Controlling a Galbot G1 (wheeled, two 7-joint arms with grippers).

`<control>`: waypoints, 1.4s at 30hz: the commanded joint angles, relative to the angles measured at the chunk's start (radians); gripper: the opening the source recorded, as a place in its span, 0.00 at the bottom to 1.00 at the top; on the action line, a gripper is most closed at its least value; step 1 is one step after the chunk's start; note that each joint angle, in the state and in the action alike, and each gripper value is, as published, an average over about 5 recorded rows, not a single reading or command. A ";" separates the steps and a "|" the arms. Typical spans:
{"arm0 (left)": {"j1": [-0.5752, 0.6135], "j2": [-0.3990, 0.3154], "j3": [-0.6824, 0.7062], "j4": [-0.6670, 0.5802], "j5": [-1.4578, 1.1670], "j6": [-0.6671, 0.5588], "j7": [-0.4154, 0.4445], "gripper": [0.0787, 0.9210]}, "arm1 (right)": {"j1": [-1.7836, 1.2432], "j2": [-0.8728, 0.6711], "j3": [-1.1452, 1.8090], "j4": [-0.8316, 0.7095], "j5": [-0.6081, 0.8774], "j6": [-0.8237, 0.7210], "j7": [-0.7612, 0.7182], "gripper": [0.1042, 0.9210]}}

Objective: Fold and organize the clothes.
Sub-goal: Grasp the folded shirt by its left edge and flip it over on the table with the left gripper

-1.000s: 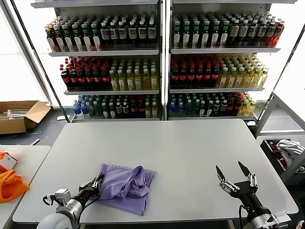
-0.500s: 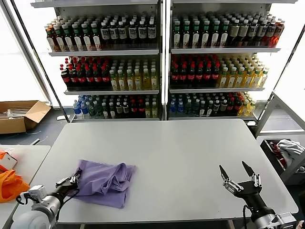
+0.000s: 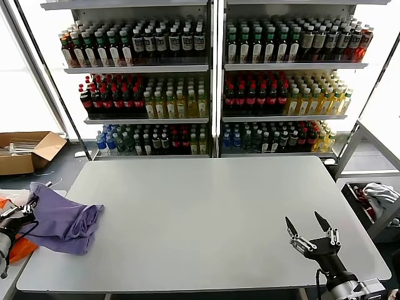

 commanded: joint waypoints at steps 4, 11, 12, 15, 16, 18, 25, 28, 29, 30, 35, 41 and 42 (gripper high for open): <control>-0.114 -0.088 0.561 -0.313 0.024 0.082 -0.192 0.05 | -0.021 0.006 0.006 0.006 -0.002 -0.001 0.001 0.88; -0.460 -0.255 1.035 -0.208 -0.169 0.113 -0.428 0.05 | -0.044 0.016 0.011 0.023 -0.024 -0.013 0.004 0.88; -0.487 -0.289 1.069 -0.164 -0.168 0.113 -0.438 0.05 | -0.048 0.016 0.013 0.028 -0.025 -0.015 0.004 0.88; -0.541 -0.390 1.125 -0.036 -0.139 0.114 -0.457 0.05 | -0.059 0.015 0.020 0.044 -0.027 -0.023 0.006 0.88; -0.549 -0.421 1.131 0.003 -0.124 0.114 -0.456 0.05 | -0.062 0.015 0.020 0.050 -0.027 -0.027 0.008 0.88; -0.555 -0.467 1.123 0.066 -0.094 0.114 -0.444 0.05 | -0.066 0.012 0.011 0.059 -0.029 -0.037 0.013 0.88; -0.582 -0.549 1.049 0.138 -0.066 0.109 -0.436 0.05 | -0.035 -0.019 -0.098 0.079 -0.026 -0.142 0.064 0.88; -0.585 -0.544 1.032 0.102 -0.069 0.106 -0.432 0.05 | 0.017 -0.046 -0.182 0.077 -0.022 -0.205 0.117 0.88; -0.584 -0.538 1.025 0.084 -0.070 0.107 -0.427 0.05 | 0.038 -0.055 -0.217 0.076 -0.016 -0.227 0.138 0.88; -0.581 -0.531 1.018 0.062 -0.071 0.107 -0.419 0.05 | 0.060 -0.062 -0.255 0.074 -0.003 -0.251 0.163 0.88; -0.526 -0.456 0.957 -0.058 -0.040 0.108 -0.309 0.14 | 0.191 -0.085 -0.438 0.008 0.086 -0.342 0.262 0.88; -0.446 -0.364 0.864 -0.176 -0.007 0.086 -0.209 0.35 | 0.367 -0.056 -0.585 -0.155 0.122 -0.357 0.307 0.88; -0.430 -0.346 0.843 -0.200 -0.007 0.086 -0.203 0.38 | 0.396 -0.048 -0.606 -0.182 0.137 -0.363 0.317 0.88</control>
